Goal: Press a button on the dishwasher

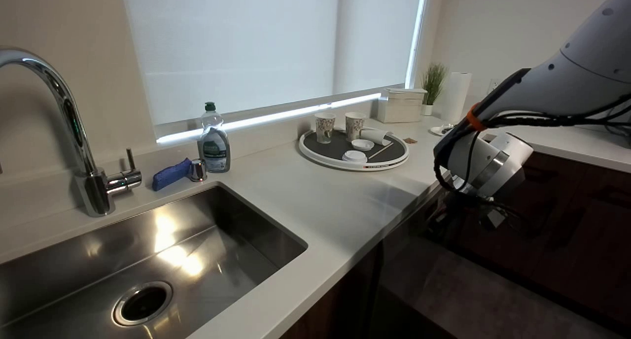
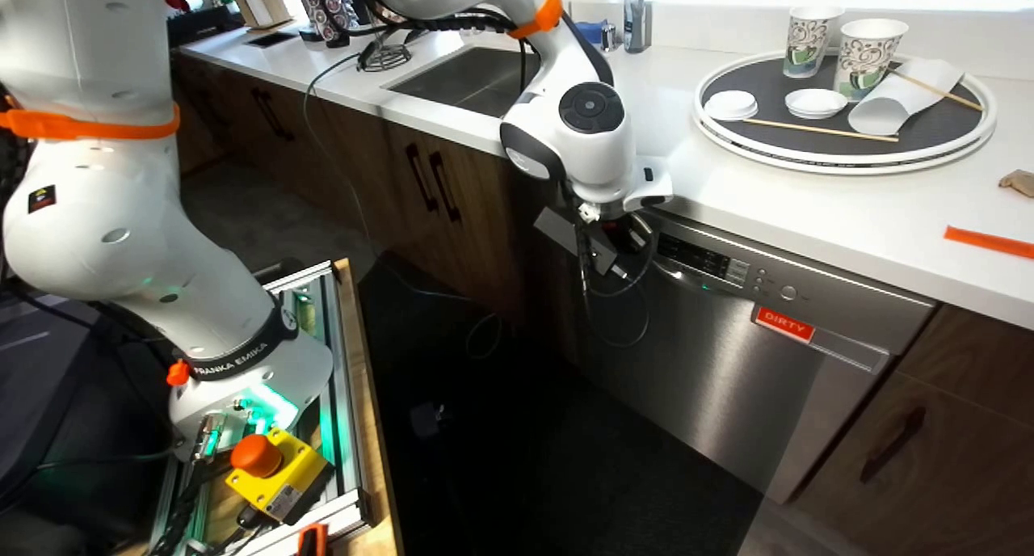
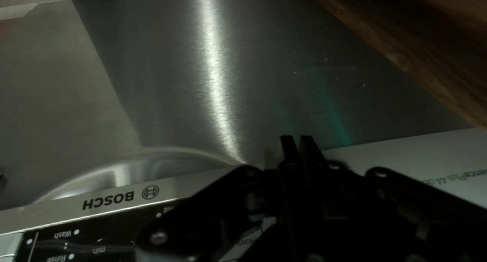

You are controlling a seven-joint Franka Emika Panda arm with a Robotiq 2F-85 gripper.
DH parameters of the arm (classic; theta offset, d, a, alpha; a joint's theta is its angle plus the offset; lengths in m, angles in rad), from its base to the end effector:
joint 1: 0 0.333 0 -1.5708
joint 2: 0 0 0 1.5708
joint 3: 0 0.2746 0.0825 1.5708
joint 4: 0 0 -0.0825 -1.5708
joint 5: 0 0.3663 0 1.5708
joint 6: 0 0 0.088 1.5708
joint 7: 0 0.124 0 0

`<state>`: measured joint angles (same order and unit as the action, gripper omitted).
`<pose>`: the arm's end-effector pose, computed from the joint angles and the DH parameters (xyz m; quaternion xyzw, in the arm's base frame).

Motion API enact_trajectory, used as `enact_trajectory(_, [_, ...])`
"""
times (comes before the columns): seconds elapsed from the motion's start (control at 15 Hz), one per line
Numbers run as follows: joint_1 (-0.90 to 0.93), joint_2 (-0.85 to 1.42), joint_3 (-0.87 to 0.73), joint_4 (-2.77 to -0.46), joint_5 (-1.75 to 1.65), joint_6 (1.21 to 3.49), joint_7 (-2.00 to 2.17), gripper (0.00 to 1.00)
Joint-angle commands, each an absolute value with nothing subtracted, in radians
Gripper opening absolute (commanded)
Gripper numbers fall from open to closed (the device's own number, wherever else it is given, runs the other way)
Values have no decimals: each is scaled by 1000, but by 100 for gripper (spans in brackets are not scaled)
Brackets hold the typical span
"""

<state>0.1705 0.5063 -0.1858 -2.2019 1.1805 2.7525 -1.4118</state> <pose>0.5101 -0.0478 0.1139 -0.9679 -0.1619 -0.1545 0.1141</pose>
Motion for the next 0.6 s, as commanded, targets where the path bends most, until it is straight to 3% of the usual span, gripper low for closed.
enact_trajectory(0.0, [142,538,-154,-2175,1252,2782,-1517,0])
enact_trajectory(0.53, [119,554,-141,-2158,1311,2790,-1609,0])
